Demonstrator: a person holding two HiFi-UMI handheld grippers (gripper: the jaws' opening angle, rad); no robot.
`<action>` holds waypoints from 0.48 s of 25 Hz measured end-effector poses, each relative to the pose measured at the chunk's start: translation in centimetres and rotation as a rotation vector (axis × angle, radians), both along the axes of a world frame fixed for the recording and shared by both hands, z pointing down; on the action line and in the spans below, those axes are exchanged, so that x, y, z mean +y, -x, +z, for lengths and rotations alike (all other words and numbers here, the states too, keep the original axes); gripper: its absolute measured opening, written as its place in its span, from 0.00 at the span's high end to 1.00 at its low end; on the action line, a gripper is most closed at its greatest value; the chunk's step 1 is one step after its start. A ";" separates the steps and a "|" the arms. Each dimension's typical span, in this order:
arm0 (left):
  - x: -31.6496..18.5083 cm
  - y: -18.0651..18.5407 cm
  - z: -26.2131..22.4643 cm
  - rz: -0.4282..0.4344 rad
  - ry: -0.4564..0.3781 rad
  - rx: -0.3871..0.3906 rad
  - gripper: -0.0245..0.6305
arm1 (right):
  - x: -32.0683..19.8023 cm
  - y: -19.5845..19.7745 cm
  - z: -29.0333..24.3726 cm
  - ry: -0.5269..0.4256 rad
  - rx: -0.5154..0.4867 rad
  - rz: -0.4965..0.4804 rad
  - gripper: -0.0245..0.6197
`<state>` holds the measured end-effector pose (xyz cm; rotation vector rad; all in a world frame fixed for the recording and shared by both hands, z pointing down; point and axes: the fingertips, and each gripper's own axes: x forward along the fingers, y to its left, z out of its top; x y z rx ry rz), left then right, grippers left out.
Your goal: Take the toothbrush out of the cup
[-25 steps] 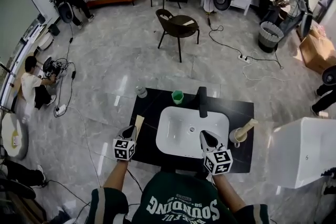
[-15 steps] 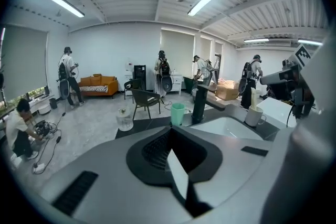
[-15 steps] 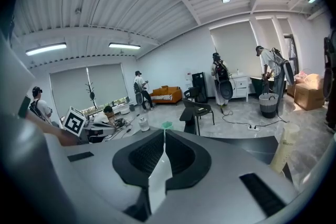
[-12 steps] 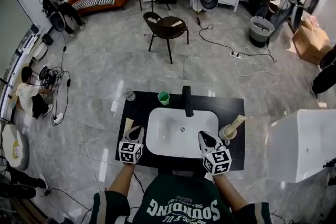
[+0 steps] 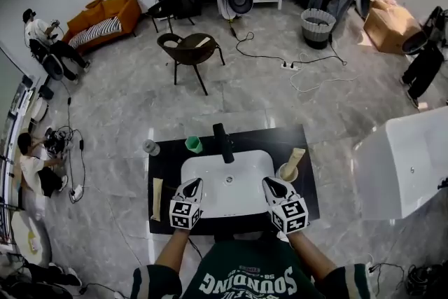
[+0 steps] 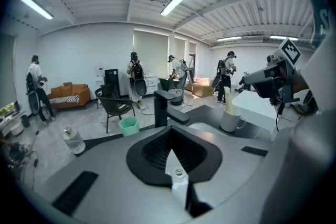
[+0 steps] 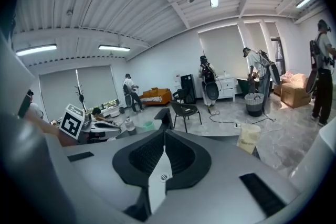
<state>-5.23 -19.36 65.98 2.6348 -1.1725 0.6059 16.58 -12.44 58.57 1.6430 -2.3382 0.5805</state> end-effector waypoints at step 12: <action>1.2 -15.7 -0.4 0.259 -0.007 0.038 0.95 | 3.3 -10.8 0.3 0.012 0.002 0.156 0.90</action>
